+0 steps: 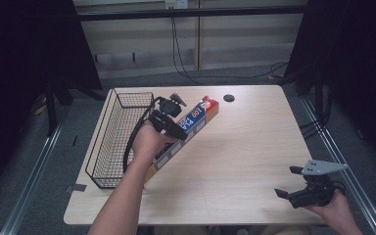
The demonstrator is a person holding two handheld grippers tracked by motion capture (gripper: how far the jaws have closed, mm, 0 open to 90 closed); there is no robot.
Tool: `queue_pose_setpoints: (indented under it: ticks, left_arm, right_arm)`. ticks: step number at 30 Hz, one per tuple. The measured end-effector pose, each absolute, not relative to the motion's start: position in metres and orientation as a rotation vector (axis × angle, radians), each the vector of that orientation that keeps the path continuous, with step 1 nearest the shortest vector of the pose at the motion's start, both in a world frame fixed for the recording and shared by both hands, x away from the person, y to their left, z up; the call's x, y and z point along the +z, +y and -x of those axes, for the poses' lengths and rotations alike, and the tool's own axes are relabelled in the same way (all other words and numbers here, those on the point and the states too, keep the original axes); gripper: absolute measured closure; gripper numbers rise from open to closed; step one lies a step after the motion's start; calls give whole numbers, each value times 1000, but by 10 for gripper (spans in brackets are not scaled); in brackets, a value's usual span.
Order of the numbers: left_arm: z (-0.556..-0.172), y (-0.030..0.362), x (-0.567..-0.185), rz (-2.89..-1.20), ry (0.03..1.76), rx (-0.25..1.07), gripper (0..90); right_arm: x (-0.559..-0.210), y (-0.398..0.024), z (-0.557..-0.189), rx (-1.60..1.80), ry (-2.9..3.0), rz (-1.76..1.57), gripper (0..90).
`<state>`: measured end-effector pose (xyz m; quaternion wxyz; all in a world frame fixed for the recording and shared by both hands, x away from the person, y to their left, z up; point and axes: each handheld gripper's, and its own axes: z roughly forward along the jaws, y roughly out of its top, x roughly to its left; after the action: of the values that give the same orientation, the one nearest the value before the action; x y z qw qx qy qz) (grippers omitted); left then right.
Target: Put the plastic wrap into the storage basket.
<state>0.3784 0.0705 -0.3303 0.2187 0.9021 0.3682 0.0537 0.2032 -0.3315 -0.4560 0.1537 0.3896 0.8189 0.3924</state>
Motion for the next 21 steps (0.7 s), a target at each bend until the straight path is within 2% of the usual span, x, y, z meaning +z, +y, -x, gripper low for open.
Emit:
queue_pose_setpoints:
  ticks: [21]
  left_arm:
    - [-383, 94, -322, -2455, 1120, 185, 430]
  right_arm:
    - [-456, -331, -203, 1120, 2347, -1113, 23]
